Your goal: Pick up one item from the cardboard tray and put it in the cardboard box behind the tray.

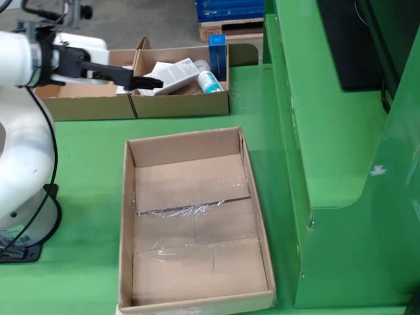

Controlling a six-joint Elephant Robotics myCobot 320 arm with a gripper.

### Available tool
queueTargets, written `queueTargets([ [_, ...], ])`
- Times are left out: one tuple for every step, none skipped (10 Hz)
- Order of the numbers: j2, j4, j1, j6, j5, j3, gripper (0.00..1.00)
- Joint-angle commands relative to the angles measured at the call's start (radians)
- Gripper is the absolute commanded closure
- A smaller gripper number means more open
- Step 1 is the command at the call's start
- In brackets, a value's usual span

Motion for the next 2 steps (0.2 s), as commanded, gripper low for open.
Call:
queueTargets([
  [0.024,-1.047,-0.925,-0.13,0.474,0.629,0.0],
  [0.024,-1.047,-0.925,-0.13,0.474,0.629,0.0],
])
